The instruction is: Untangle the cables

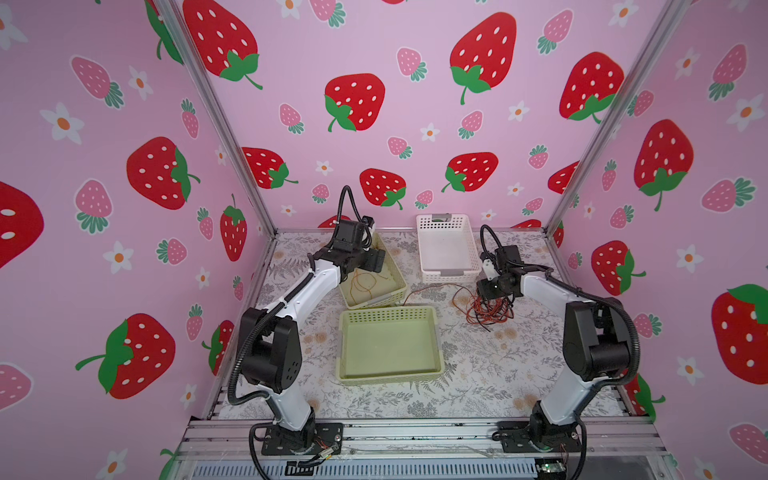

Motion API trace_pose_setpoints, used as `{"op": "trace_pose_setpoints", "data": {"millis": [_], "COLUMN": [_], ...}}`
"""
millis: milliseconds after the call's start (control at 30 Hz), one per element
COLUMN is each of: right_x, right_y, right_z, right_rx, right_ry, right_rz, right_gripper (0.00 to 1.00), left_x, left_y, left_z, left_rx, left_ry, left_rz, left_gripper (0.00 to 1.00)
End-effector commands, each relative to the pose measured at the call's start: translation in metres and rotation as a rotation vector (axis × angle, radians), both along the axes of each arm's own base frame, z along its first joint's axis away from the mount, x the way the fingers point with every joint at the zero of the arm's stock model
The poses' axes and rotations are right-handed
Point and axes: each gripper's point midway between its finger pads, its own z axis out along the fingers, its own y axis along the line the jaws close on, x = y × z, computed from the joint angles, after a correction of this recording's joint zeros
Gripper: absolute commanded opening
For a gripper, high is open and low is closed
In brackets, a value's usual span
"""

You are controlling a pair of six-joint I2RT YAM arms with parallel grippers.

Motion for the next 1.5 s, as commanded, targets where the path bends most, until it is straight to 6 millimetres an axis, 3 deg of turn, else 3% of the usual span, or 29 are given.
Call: {"op": "trace_pose_setpoints", "data": {"millis": [0,300,400,467,733,900,1067,1167,1467], "right_x": [0.002,0.006,0.008,0.009,0.0,-0.012,-0.019,-0.025,-0.046], "right_y": [0.003,0.004,0.003,0.004,0.02,0.039,0.055,0.063,0.075], "right_z": [-0.006,-0.007,0.003,0.021,0.138,0.188,0.226,0.245,0.28], "right_rx": [-0.029,-0.052,-0.062,-0.055,0.109,0.253,0.362,0.416,0.508], "right_ry": [0.022,0.017,-0.007,-0.048,-0.312,-0.384,-0.445,-0.47,-0.507], "right_rz": [0.037,0.05,0.05,0.042,0.061,0.123,0.166,0.197,0.249], "right_gripper": [0.52,0.17,0.04,0.0,0.0,0.0,0.0,0.0,0.0], "left_x": [-0.012,-0.024,-0.025,-0.028,-0.055,-0.093,-0.13,-0.131,-0.099], "left_y": [-0.031,-0.063,-0.069,-0.075,-0.127,-0.182,-0.229,-0.251,-0.3], "left_z": [0.023,0.026,0.034,0.038,0.057,0.07,0.069,0.059,0.035], "left_rx": [0.013,0.013,-0.002,-0.016,-0.13,-0.269,-0.343,-0.332,-0.358], "left_ry": [-0.068,-0.091,-0.112,-0.118,-0.163,-0.239,-0.345,-0.359,-0.418], "left_rz": [-0.135,-0.229,-0.241,-0.26,-0.451,-0.689,-0.887,-0.911,-0.845], "left_gripper": [0.92,0.92,0.92,0.91,0.9,0.91,0.94,0.95,0.93]}}
